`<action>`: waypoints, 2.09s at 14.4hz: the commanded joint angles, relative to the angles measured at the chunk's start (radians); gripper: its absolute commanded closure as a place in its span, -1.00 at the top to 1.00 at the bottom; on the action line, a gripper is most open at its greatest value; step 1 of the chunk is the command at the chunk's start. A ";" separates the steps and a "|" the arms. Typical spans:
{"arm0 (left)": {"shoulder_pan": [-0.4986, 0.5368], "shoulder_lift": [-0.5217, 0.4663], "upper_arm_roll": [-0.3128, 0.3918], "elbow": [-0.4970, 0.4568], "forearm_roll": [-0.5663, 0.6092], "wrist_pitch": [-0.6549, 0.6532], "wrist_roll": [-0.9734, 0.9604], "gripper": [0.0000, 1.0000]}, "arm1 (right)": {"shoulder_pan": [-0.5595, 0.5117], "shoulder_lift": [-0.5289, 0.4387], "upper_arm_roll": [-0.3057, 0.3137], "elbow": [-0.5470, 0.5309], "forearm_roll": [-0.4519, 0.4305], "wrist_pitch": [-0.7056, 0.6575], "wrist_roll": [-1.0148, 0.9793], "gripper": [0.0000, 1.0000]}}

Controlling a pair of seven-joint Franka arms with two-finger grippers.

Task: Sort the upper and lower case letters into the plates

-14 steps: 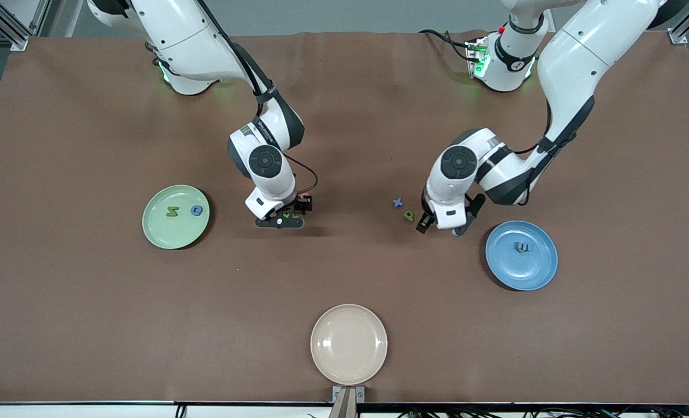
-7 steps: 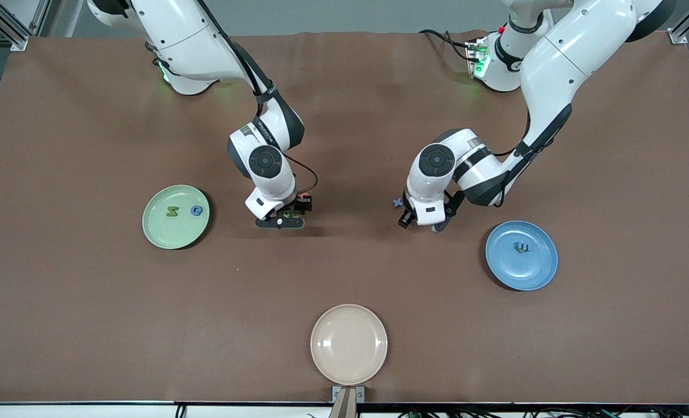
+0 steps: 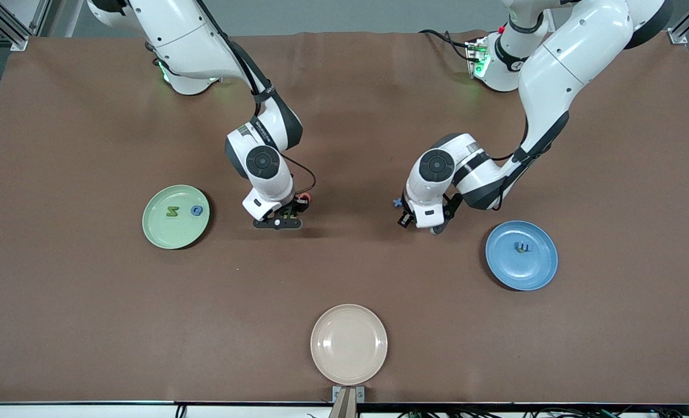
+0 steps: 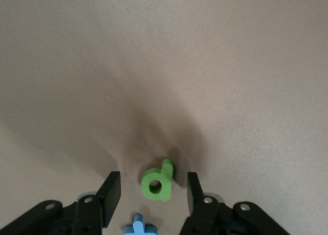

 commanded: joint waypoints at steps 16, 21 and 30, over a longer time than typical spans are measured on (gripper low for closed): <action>0.187 -0.159 0.011 0.068 0.030 -0.140 0.140 -1.00 | -0.556 -0.289 0.001 -0.344 -0.014 0.059 -0.785 -1.00; 0.351 -0.178 0.009 0.005 0.032 -0.142 0.335 -0.99 | -0.552 -0.258 0.003 -0.368 -0.012 0.122 -0.789 -1.00; 0.459 -0.159 0.011 -0.041 0.046 -0.122 0.437 -0.98 | -0.540 -0.232 0.007 -0.350 -0.003 0.123 -0.776 1.00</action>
